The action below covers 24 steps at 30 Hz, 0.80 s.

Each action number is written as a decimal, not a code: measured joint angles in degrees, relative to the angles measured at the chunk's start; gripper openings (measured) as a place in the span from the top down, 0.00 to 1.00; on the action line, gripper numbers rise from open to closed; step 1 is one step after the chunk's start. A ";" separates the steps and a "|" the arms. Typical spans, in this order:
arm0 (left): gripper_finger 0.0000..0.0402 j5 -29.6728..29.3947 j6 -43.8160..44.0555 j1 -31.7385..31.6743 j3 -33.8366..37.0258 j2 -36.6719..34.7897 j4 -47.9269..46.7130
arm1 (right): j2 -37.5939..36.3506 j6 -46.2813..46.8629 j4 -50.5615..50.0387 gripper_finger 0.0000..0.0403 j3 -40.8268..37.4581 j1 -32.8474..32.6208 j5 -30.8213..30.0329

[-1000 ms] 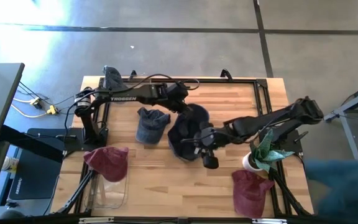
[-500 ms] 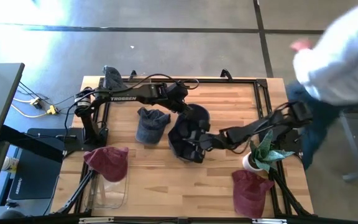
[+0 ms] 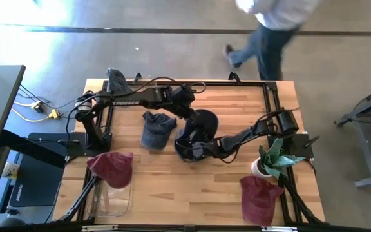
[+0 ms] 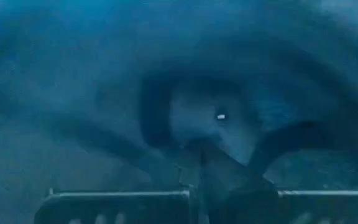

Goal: Pick & Place hat
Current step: Put the right blue cap into the top transparent bin

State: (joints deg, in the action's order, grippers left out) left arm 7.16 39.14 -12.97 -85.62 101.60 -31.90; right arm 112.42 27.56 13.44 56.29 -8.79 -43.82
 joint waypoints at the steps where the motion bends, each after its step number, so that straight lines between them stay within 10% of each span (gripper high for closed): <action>1: 1.00 -0.01 -0.02 0.35 0.00 0.00 -0.25 | 0.00 1.53 0.25 0.99 -0.22 0.09 -1.37; 13: 1.00 -8.66 -5.21 0.78 -0.02 -0.20 -5.38 | -12.90 2.31 -13.46 0.96 -0.63 -5.62 15.77; 24: 0.90 -7.37 -7.20 -1.43 -0.21 3.28 4.14 | -33.34 12.82 -34.56 0.91 -0.63 -10.60 14.93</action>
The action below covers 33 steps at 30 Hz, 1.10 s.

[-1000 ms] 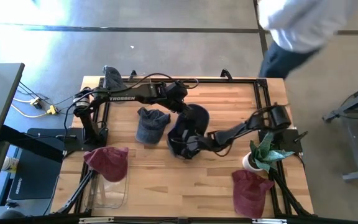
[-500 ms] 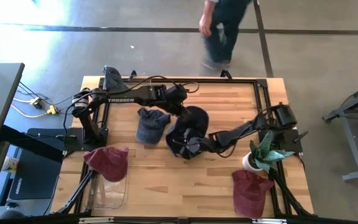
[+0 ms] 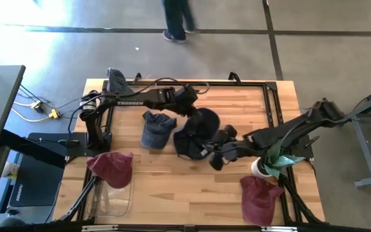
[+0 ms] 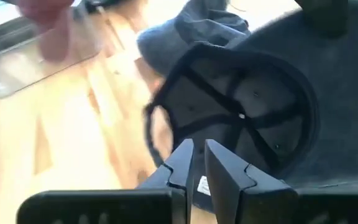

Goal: Pick & Place hat
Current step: Put the right blue cap into the top transparent bin

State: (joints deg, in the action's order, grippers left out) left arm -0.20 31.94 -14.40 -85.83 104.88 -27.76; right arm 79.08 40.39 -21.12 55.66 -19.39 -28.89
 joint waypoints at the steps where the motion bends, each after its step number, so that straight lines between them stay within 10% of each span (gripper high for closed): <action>1: 0.86 0.13 -0.78 -0.37 0.05 0.02 -0.18 | -1.25 -0.17 -0.68 0.91 0.00 -0.32 0.55; 10: 0.61 3.17 -6.79 -5.53 -1.20 -0.46 -1.57 | -6.61 1.06 -3.73 0.83 0.00 -2.00 8.91; 16: 0.62 9.07 -16.19 -3.07 -9.52 -5.66 -16.13 | -2.47 -4.22 -2.06 0.62 0.00 0.30 16.46; 22: 0.67 -0.25 -18.22 8.52 -13.68 -10.71 -31.17 | 6.19 -14.24 6.80 0.45 0.02 5.64 18.76; 33: 0.73 -10.91 7.31 24.60 7.95 -24.29 -33.68 | 16.42 -23.23 14.60 0.50 2.63 13.35 19.04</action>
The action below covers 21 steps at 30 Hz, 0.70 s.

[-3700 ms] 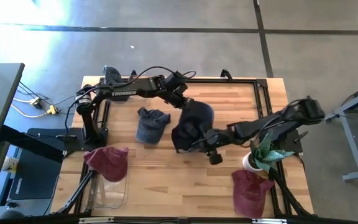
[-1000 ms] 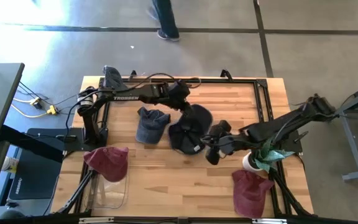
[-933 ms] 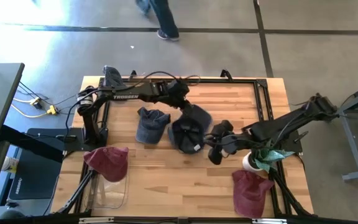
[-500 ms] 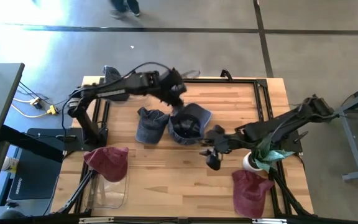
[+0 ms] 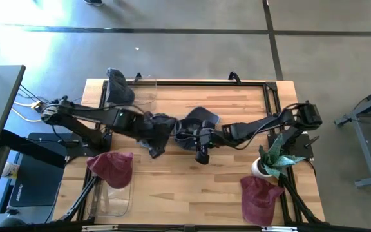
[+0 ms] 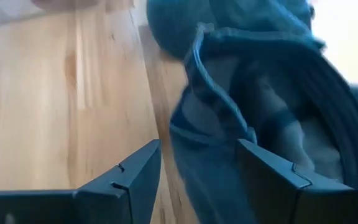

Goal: Pick & Place hat
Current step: Put the right blue cap into the top transparent bin

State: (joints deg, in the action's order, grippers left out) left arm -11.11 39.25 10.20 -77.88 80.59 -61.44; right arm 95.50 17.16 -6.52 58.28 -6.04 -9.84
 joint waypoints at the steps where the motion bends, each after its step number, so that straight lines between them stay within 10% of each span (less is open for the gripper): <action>1: 0.73 0.01 1.62 0.70 2.02 -1.10 1.64 | 0.09 -0.59 0.18 0.51 0.51 0.10 0.58; 15: 0.74 -5.11 5.08 5.96 5.59 -2.51 13.37 | 1.98 -1.90 -2.93 0.45 5.23 3.69 9.43; 21: 0.74 -5.99 1.47 5.94 5.59 -2.50 15.60 | 5.10 -2.06 1.68 0.64 5.18 4.20 22.46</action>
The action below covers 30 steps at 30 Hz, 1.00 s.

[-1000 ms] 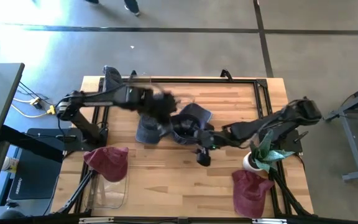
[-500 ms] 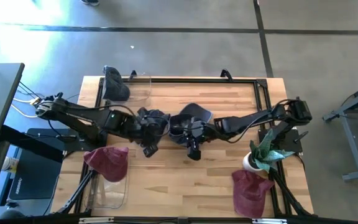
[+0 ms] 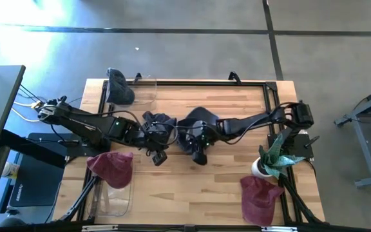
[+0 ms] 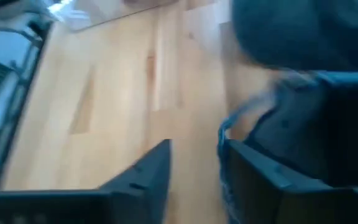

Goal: Pick & Place hat
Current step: Put the right blue cap into the top transparent bin

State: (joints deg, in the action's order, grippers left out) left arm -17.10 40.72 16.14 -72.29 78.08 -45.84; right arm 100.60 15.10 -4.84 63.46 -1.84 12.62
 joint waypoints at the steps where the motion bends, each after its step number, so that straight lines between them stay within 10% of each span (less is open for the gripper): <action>1: 0.74 0.00 -0.04 0.00 0.00 0.00 0.16 | -0.29 1.23 0.01 0.70 0.00 -0.38 0.79; 5: 0.74 0.41 0.01 0.11 0.00 0.00 0.85 | -3.37 5.21 -0.55 0.96 -0.04 -2.43 4.77; 10: 0.74 4.61 -2.16 0.13 0.00 0.00 4.23 | -9.93 9.83 -1.70 0.94 -0.01 -4.38 11.36; 14: 0.74 5.09 -6.27 0.08 0.00 0.00 6.79 | -13.19 9.86 -5.93 0.99 -1.28 -3.59 4.54; 18: 0.74 4.32 -9.34 0.00 0.00 0.00 7.46 | -12.69 13.28 -7.66 0.96 -5.90 -1.52 2.10; 23: 0.74 4.56 -12.81 0.00 0.00 0.02 7.21 | -12.94 10.16 -5.88 0.91 -5.54 -3.39 13.01; 30: 0.74 7.54 -13.17 0.00 0.00 0.02 6.62 | -11.90 2.77 -1.33 0.62 -4.97 -10.91 11.22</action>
State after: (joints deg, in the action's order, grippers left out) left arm -9.56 27.56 16.14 -72.29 78.11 -39.22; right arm 88.71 17.87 -6.16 58.49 -12.75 23.84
